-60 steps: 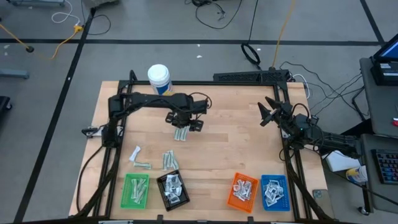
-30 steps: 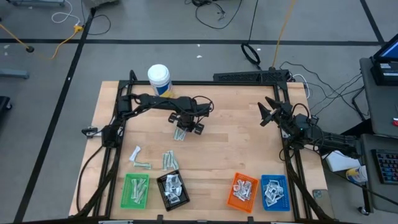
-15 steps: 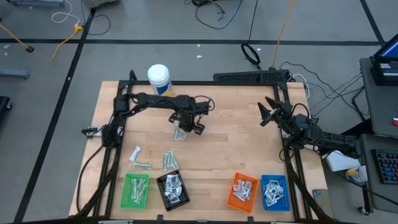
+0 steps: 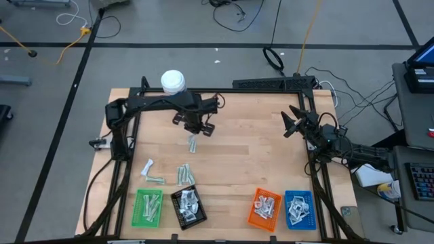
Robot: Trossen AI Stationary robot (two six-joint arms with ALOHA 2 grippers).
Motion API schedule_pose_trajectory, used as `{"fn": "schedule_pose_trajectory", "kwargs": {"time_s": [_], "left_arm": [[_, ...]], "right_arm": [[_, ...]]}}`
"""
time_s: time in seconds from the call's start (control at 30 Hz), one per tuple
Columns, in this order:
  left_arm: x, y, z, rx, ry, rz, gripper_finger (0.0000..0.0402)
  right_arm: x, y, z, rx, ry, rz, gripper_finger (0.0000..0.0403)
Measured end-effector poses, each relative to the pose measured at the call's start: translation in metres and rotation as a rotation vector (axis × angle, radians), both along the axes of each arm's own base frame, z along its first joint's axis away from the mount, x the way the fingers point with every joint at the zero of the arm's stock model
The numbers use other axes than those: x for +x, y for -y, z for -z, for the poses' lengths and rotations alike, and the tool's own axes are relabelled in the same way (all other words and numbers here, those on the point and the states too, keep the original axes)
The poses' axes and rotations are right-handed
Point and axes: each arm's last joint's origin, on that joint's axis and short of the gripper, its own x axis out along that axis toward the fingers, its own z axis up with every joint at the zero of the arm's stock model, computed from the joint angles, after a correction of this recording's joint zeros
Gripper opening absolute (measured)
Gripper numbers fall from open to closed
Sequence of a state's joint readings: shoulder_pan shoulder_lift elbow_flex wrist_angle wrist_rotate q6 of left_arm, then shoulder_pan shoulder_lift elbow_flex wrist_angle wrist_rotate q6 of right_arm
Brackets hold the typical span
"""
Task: Pick & Place First Aid Supplies
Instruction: Put the bandage into the green bin
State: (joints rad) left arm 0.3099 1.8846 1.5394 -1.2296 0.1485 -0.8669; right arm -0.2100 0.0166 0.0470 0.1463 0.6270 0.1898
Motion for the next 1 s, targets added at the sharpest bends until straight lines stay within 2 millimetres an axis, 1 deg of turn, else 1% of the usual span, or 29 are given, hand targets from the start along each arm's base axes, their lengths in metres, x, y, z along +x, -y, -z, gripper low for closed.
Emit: {"fn": "schedule_pose_trajectory", "kwargs": {"time_s": [0.1,0.2,0.4,0.53,0.63,0.8,1.0], "left_arm": [[-0.006,0.001,-0.009,0.022,0.003,0.001,0.0001],[-0.014,0.017,-0.010,0.048,0.019,0.012,0.0000],[-0.055,0.082,-0.004,0.008,0.006,0.010,0.0000],[-0.084,0.124,-0.006,-0.017,-0.012,0.002,0.0000],[-0.101,0.151,-0.007,-0.029,-0.019,-0.005,0.0000],[-0.124,0.187,-0.009,-0.041,-0.030,-0.025,0.0000],[-0.143,0.220,-0.004,-0.064,-0.029,-0.040,0.0000]], "right_arm": [[0.000,0.000,0.000,0.000,0.000,0.000,0.0267],[0.000,0.000,0.000,0.000,0.000,0.000,0.0267],[0.000,0.000,0.000,0.000,0.000,0.000,0.0267],[0.000,0.000,0.000,0.000,0.000,0.000,0.0267],[0.000,0.000,0.000,0.000,0.000,0.000,0.0267],[0.000,0.000,0.000,0.000,0.000,0.000,0.0267],[0.000,0.000,0.000,0.000,0.000,0.000,0.0267]]}}
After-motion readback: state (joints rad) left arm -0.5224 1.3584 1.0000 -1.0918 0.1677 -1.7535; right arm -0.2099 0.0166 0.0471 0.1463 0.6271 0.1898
